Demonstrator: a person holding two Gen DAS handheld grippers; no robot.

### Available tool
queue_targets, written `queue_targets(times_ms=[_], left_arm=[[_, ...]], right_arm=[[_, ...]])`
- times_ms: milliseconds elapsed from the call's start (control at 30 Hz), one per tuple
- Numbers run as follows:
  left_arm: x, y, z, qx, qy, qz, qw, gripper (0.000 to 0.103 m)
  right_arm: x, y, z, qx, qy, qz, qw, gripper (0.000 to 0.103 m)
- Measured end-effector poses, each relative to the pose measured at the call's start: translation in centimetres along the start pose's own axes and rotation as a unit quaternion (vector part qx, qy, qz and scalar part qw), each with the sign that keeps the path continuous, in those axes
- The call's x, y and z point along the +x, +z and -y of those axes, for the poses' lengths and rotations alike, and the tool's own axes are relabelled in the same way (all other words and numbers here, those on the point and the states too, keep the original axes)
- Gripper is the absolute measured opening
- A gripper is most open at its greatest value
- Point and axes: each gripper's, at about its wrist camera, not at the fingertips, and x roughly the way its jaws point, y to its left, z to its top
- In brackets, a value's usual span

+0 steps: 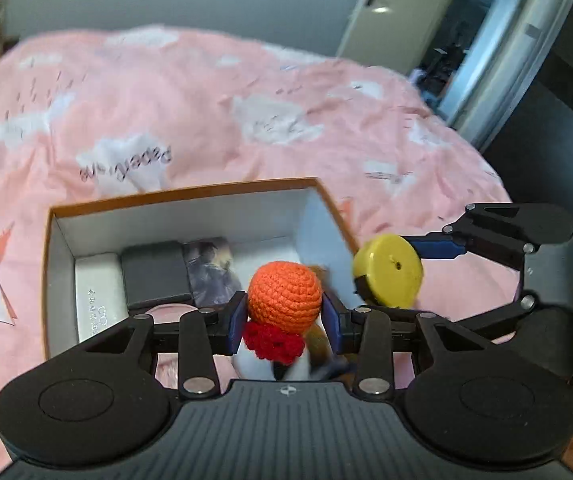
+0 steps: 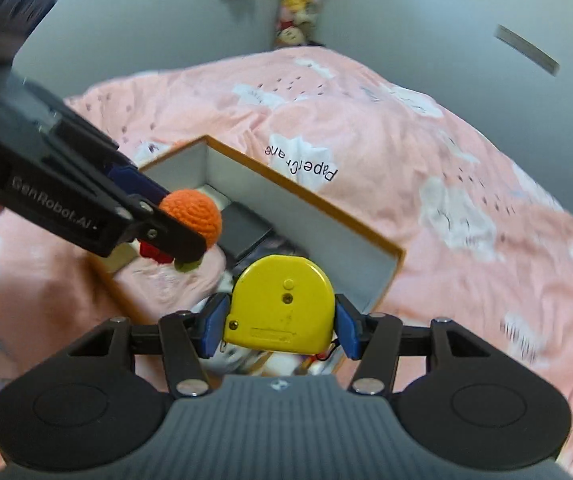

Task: Organize objects
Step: 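Carry the orange ball with left gripper while right gripper carries the tape measure over the box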

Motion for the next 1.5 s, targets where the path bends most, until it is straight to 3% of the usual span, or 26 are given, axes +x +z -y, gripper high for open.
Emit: queue_targets(times_ms=[167, 367, 600, 833, 1233, 1467, 1500], left_arm=[[4.6, 2.1, -3.2, -0.034, -0.001, -0.037, 0.9987, 0.045], [7.9, 3.1, -6.2, -0.067, -0.006, -0.066, 0.9955, 0.045], [10.2, 3.8, -7.7, -0.087, -0.026, -0.083, 0.9924, 0.045], [11.2, 4.0, -8.1, -0.097, -0.039, -0.088, 0.9907, 0.045], [11.1, 4.0, -7.8, -0.112, -0.051, -0.088, 0.9885, 0.045], [12.4, 4.4, -6.2, -0.099, -0.048, -0.095, 0.9893, 0.045], [12.9, 4.6, -5.7, -0.090, -0.039, -0.097, 0.9905, 0.045]], right_arm=[[7.3, 2.0, 1.3, -0.077, 0.003, -0.051, 0.996, 0.057], [14.5, 2.8, 3.0, -0.137, 0.026, -0.134, 0.981, 0.057], [18.8, 2.9, 3.7, -0.192, 0.036, -0.210, 0.958, 0.058], [20.6, 1.8, 3.4, -0.236, 0.024, -0.246, 0.940, 0.057], [18.9, 2.0, 3.8, -0.244, 0.003, -0.236, 0.941, 0.062], [13.2, 2.7, 6.5, -0.151, 0.000, -0.166, 0.974, 0.064], [12.9, 3.5, 5.2, -0.146, -0.001, -0.155, 0.977, 0.064]])
